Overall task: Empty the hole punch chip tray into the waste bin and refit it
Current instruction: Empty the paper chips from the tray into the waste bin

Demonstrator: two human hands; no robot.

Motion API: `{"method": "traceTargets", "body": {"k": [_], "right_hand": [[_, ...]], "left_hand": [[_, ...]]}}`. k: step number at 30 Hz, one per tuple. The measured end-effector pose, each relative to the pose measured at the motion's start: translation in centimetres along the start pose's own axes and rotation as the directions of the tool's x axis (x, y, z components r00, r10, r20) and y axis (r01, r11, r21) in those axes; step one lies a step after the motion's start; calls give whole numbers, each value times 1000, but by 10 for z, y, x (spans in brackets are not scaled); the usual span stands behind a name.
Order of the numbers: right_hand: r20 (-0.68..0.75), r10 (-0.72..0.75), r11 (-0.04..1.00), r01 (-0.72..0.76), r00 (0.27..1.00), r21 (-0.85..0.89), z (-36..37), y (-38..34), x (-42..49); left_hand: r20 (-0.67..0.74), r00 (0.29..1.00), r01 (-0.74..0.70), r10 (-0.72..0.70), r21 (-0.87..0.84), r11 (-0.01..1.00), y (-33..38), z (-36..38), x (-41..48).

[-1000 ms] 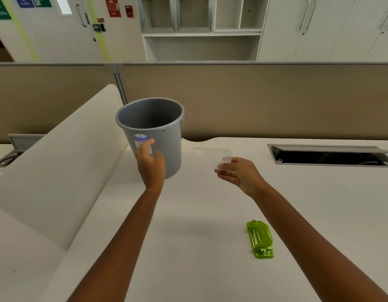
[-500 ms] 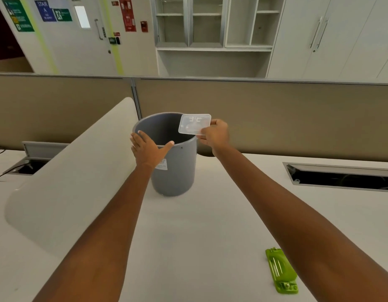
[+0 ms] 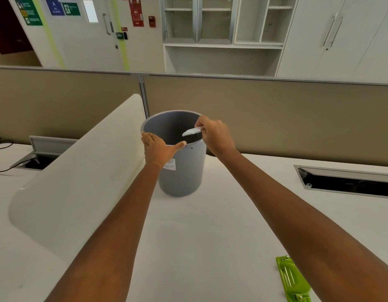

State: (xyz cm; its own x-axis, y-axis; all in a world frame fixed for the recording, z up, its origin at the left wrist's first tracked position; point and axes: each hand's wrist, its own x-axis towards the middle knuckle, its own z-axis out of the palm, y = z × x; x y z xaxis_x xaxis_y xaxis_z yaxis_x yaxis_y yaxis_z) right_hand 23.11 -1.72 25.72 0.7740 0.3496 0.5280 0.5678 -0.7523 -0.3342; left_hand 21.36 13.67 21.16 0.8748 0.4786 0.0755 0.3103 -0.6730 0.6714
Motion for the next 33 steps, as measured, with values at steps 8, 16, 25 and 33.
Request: {"method": "traceTargets", "body": {"k": [8, 16, 25, 33], "right_hand": [[54, -131, 984, 137, 990, -110, -10, 6, -14], [53, 668, 434, -447, 742, 782, -26, 13, -14], [413, 630, 4, -535, 657, 845, -51, 27, -56], [457, 587, 37, -586, 668, 809, -60, 43, -97]], "left_hand": [[-15, 1000, -4, 3, -30, 1000, -1, 0, -2], [-3, 1000, -1, 1, -12, 1000, -2, -1, -4], [-15, 999, -34, 35, 67, 997, 3, -2, -12], [-109, 981, -161, 158, -18, 987, 3, 13, -48]]}}
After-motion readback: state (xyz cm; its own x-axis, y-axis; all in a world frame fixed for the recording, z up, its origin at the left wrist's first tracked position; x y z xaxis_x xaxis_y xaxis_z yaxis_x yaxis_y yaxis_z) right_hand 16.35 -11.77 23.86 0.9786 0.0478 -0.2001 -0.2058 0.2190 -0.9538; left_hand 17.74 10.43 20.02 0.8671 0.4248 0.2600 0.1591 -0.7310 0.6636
